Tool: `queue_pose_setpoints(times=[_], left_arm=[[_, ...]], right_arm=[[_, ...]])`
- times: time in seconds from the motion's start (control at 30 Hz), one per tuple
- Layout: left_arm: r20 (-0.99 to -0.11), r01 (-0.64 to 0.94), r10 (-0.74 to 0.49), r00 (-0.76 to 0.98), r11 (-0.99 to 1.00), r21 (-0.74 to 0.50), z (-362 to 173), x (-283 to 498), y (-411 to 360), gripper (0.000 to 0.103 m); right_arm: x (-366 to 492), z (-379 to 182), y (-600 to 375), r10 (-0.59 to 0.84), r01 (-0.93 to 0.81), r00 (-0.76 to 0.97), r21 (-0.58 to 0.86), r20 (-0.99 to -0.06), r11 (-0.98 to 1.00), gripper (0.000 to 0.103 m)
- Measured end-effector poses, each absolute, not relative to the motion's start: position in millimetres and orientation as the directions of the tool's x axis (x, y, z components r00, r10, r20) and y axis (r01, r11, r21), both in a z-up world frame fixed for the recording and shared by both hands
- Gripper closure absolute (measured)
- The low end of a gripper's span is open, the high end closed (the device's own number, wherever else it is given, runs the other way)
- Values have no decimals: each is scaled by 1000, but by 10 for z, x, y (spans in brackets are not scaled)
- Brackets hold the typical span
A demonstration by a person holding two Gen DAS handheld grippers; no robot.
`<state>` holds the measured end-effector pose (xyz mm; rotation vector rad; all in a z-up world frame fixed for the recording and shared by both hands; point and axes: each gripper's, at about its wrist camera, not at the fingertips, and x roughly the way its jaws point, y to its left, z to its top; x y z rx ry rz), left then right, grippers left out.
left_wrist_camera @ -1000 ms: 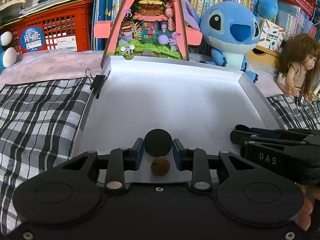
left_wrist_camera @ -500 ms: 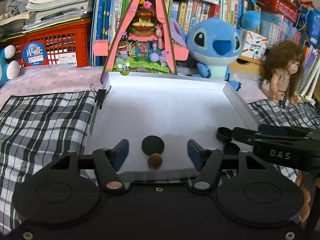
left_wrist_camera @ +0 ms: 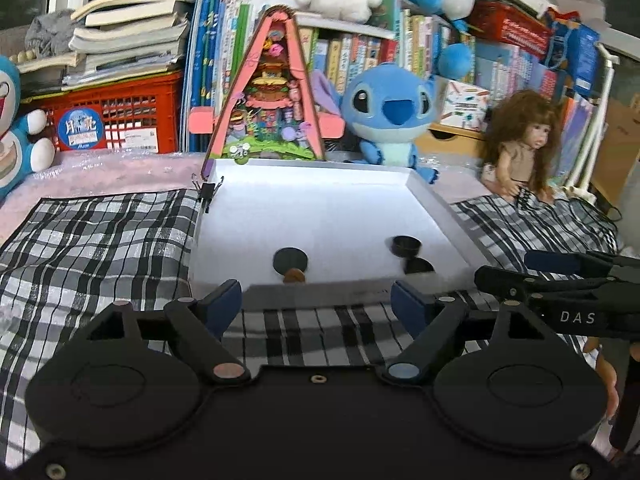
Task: Organize rigid objects
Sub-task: 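Move both tools back toward the remaining objects on the cloth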
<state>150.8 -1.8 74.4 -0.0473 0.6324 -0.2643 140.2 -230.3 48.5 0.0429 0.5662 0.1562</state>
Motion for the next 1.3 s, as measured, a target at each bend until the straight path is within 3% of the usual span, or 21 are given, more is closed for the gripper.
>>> queue_pose_setpoints(times=[0.53, 1.3], left_arm=[[-543, 296, -289, 789, 952, -77, 570, 719, -69, 19], [-513, 243, -236, 825, 968, -54, 233, 104, -30, 17]], right_arm=[[637, 384, -2221, 189, -197, 860, 35, -474, 980, 7], [78, 97, -2070, 156, -187, 884, -27, -441, 982, 4]])
